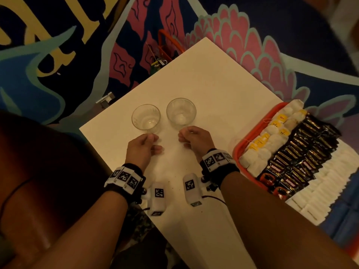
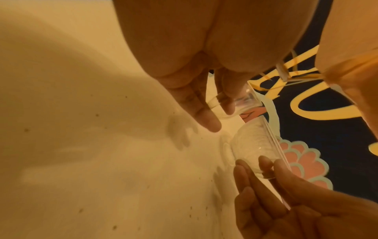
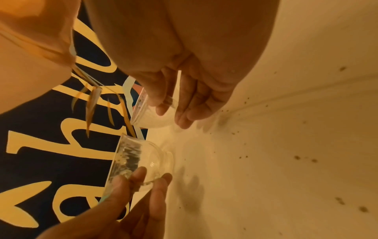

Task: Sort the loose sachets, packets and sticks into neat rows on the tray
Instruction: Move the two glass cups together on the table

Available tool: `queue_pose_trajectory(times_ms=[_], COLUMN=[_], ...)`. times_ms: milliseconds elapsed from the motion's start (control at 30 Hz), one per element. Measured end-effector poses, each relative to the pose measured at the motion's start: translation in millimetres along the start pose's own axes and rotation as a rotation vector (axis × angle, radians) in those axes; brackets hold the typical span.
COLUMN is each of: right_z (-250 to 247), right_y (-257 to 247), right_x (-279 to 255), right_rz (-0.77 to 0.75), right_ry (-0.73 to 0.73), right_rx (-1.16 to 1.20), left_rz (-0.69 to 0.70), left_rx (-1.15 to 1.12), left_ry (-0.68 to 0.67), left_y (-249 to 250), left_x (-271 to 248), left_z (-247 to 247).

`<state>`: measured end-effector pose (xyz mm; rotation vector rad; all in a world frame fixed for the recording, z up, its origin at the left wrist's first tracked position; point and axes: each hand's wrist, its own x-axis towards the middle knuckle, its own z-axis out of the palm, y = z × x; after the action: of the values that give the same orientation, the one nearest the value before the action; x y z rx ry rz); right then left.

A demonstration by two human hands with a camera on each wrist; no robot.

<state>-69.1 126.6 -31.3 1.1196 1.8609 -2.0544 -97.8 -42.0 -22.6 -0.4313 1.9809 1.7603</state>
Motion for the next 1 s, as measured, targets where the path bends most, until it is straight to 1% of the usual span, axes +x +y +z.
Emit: queue_pose_trajectory(times_ms=[133,233,367,467,533,767,900,1000], right_z=[-29.9,-66.2,-129.3,-185.6,-224.2,-346.0,-402.1,-437.0], right_y=[0.3,5.9,28.3,56.6,78.7,158.5,204.5,235.9], right_x=[-28.3,-58.8,-104.4,-141.8,-168.6,-257.9,-300.6,-322.7], right_rz=[-0.018,-0.037,-0.043,-0.042,-0.046,-0.043,0.019,0.053], right_ry=[0.042,0.094,0.215,0.328,0.408,0.662,0.771,0.833], right_rx=[0.100,0.171,0.233,0.270,0.344,0.492,0.539,0.551], left_rz=[0.045,0.079,0.129,0.143,0.135,0.090,0.044,-0.005], left_rx=[0.043,0.083,0.157,0.195,0.199,0.266,0.305,0.319], left_ry=[-0.029,-0.108,-0.234,-0.345,-0.426,-0.698,-0.790,-0.843], left_y=[-0.9,-1.6,-11.2,-24.7,-36.7,-94.4,-127.2,-153.2], left_x=[-23.3,-47.9,-89.1,-128.7,-159.3,-266.7,-326.0,-357.0], left_z=[17.6,44.3,94.0,141.6,175.3,287.7,344.8,379.8])
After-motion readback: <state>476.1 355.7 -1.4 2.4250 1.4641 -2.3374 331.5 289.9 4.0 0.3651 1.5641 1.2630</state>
